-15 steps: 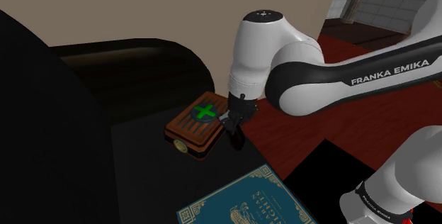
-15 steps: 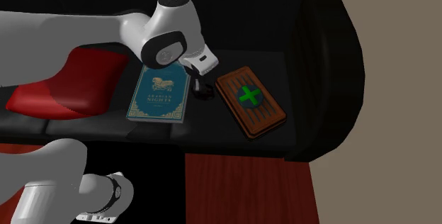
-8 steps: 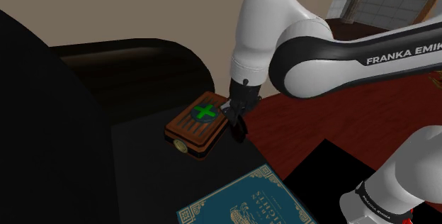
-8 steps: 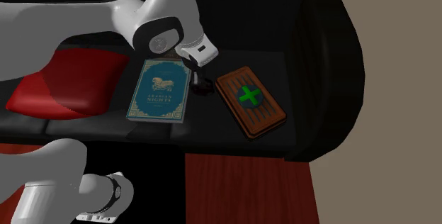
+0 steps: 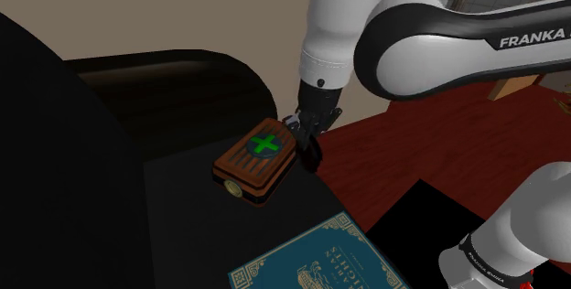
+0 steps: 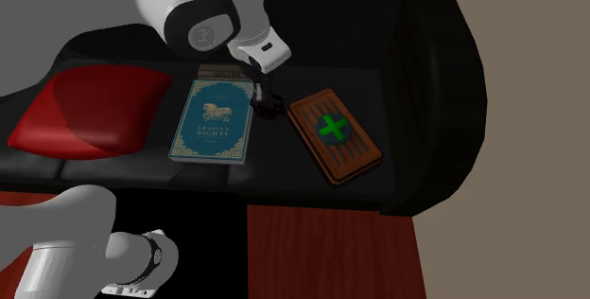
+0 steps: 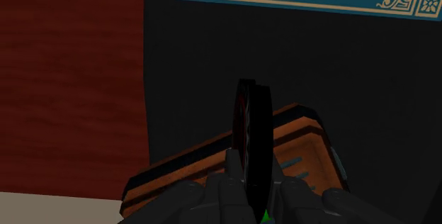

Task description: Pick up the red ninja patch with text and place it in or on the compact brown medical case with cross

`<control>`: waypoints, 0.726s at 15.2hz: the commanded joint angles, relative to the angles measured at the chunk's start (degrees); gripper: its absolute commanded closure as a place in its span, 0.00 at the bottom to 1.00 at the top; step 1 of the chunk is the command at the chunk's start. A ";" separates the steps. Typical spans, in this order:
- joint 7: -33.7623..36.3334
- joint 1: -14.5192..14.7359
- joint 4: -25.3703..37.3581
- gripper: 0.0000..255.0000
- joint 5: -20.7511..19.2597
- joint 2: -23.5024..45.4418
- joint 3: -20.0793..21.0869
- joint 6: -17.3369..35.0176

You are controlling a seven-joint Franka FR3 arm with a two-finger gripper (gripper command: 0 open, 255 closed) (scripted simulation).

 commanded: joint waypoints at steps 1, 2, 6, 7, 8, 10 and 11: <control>-0.19 -0.07 1.51 1.00 0.00 -0.14 -0.25 -1.65; -0.23 -0.08 1.91 1.00 0.00 -0.18 -0.30 -2.09; 0.39 -2.75 10.31 1.00 -5.32 8.57 0.63 -3.17; 0.65 -3.19 12.63 1.00 -6.78 10.88 0.85 -3.65; 0.93 -3.50 15.04 1.00 -8.29 13.24 1.03 -4.21; 1.52 -3.71 20.18 1.00 -11.40 18.09 1.22 -5.62; 1.80 -3.61 22.93 1.00 -12.99 20.57 1.24 -6.47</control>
